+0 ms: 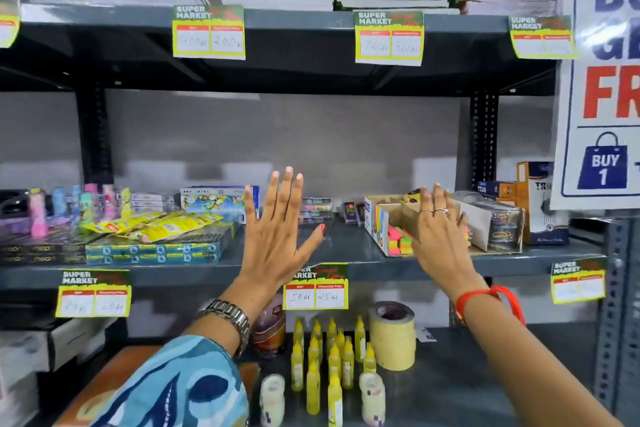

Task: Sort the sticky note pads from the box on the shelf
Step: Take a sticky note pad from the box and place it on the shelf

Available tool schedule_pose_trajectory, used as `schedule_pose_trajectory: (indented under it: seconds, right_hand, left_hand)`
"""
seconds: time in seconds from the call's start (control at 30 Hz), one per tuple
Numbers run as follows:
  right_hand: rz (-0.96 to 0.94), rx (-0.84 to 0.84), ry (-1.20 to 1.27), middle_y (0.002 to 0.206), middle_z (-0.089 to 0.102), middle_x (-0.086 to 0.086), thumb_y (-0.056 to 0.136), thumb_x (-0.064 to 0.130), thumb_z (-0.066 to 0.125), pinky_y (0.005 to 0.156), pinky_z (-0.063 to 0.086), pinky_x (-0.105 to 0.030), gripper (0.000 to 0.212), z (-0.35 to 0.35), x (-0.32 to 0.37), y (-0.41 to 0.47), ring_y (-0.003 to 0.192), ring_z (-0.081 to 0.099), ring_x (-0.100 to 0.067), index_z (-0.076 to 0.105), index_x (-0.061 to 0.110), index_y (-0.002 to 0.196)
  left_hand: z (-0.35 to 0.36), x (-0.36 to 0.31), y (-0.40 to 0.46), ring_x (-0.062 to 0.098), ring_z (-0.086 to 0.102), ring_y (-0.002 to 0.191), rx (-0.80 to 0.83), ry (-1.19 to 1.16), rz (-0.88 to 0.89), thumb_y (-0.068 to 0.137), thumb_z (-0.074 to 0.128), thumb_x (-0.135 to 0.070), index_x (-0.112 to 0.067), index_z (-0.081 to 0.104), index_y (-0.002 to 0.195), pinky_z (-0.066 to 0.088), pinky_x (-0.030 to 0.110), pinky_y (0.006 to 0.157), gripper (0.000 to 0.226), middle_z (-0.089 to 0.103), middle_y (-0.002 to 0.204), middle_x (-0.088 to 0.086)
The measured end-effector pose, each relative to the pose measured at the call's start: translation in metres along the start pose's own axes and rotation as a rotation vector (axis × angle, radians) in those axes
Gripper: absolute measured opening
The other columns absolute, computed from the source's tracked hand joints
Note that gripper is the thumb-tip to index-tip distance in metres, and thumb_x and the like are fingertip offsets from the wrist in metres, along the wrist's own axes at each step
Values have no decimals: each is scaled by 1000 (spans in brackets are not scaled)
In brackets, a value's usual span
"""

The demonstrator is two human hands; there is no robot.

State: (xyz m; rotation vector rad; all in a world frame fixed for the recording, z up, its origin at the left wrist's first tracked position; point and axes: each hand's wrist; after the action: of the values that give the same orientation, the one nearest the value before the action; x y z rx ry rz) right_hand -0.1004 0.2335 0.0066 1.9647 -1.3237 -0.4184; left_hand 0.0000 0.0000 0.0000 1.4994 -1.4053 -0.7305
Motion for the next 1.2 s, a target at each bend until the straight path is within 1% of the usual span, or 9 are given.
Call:
schedule_pose_trajectory:
  seconds: [0.2, 0.3, 0.4, 0.5, 0.6, 0.73, 0.8, 0.9, 1.2]
  right_hand:
    - [29, 138, -217, 133, 50, -17, 85, -1, 53, 107, 25, -62, 51, 2, -17, -9, 126, 43, -34, 40, 5, 134]
    - [-6, 37, -224, 109, 65, -18, 79, -7, 56, 99, 38, -51, 43, -4, -19, -12, 106, 57, -36, 56, 6, 120]
    - [-21, -103, -128, 88, 70, -25, 76, -11, 53, 79, 48, -45, 32, -9, -24, -13, 87, 63, -41, 66, 1, 102]
    - [34, -255, -16, 84, 70, -27, 79, -12, 49, 67, 53, -46, 30, -15, -22, -13, 77, 64, -42, 66, -1, 101]
    - [29, -440, 75, 90, 70, -27, 86, -6, 48, 70, 54, -46, 27, -18, -4, -12, 81, 62, -42, 64, -2, 108]
    - [-212, -567, 160, 82, 71, -21, 78, -7, 55, 61, 51, -37, 30, -16, 50, -5, 73, 64, -38, 67, 3, 103]
    - [-317, -476, 156, 78, 72, -18, 77, -6, 59, 56, 51, -36, 26, -9, 80, 0, 70, 66, -36, 69, 7, 97]
    - [-326, -203, 186, 90, 72, -18, 82, -2, 55, 67, 51, -41, 24, 12, 120, 5, 84, 65, -38, 67, 8, 101]
    - [-382, 264, 170, 112, 66, -23, 85, 0, 48, 85, 53, -43, 36, 54, 160, 22, 103, 60, -39, 63, 10, 116]
  left_hand:
    - [7, 15, -34, 25, 7, 147, 62, 51, -20, 94, 20, -59, -8, 7, 152, 5, 59, 115, 78, 9, 160, 11]
    - [8, 29, -51, 27, 11, 146, 90, 76, -19, 93, 22, -59, -6, 10, 152, 1, 56, 116, 80, 12, 159, 12]
    - [4, 44, -62, 26, 13, 146, 142, 103, -44, 94, 13, -63, -4, 15, 151, -5, 51, 116, 82, 15, 159, 13]
    - [1, 63, -70, 26, 13, 145, 172, 127, -78, 94, 8, -64, -3, 18, 151, -8, 48, 116, 84, 16, 159, 13]
    - [0, 81, -76, 26, 11, 146, 171, 131, -149, 94, 17, -60, -5, 15, 152, -5, 51, 116, 80, 15, 159, 13]
    - [2, 97, -80, 28, 11, 146, 185, 106, -259, 93, 21, -56, -3, 17, 151, -3, 51, 116, 78, 17, 158, 14]
    - [6, 100, -81, 29, 12, 146, 204, 101, -270, 94, 16, -58, -2, 19, 150, -3, 50, 116, 79, 19, 157, 15]
    - [12, 103, -84, 31, 15, 144, 210, 110, -274, 94, 16, -59, 0, 23, 148, -3, 49, 116, 80, 23, 156, 17]
    - [20, 104, -87, 34, 25, 141, 100, 76, -266, 93, 28, -53, -1, 34, 145, -3, 47, 116, 73, 36, 150, 17]
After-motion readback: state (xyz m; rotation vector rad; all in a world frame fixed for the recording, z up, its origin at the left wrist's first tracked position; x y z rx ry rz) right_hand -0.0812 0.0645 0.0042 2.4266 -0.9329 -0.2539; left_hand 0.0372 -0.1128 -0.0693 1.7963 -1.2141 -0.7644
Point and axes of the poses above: each hand's wrist, its own y-axis towards the middle knuckle, its own z-axis out of the palm, x = y × z
